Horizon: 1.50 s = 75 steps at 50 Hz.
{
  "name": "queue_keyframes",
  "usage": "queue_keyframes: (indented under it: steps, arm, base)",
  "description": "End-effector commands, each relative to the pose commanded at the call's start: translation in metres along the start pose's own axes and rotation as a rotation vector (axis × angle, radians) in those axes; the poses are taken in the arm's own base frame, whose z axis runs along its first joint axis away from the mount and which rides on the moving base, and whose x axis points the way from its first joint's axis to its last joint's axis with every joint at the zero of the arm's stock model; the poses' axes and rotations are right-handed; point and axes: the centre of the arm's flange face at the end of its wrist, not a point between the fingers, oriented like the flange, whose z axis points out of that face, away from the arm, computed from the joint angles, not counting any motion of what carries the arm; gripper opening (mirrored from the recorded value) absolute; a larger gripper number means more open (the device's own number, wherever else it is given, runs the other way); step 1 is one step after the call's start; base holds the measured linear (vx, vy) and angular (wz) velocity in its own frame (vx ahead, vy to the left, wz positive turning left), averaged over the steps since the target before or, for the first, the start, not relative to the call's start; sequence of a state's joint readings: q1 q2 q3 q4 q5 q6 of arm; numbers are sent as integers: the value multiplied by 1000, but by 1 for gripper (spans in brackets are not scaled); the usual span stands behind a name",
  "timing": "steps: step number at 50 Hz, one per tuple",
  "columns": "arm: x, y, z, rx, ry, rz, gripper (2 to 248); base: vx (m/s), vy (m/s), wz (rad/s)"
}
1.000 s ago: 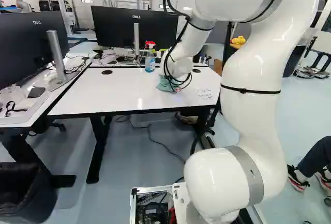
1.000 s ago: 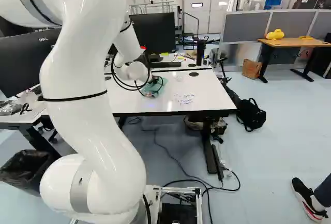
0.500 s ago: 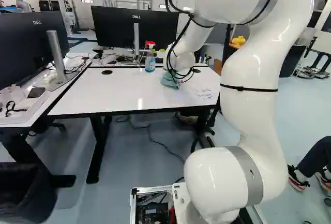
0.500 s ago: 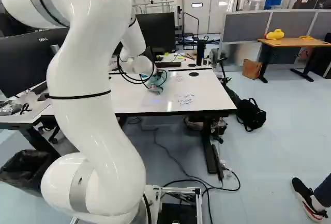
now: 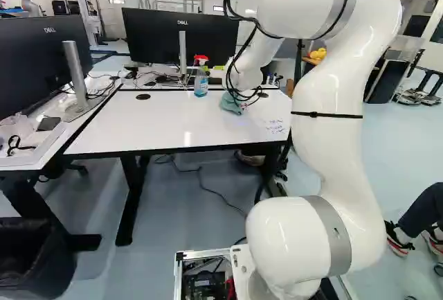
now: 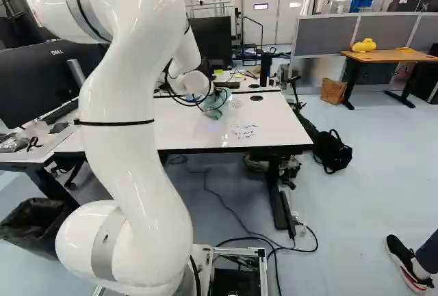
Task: Clean the table with the green towel
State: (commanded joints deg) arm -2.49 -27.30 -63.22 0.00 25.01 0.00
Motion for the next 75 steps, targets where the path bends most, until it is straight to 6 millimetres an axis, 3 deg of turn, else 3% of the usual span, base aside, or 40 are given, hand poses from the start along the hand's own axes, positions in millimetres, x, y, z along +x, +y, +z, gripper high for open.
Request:
queue_keyframes:
  steps: [50, 75]
  arm:
    - [4, 81, 13, -110, 12, 60, 44]
    - [-7, 81, 12, -107, -114, 68, 44]
  base:
    - [0, 0, 0]
    - [0, 0, 0]
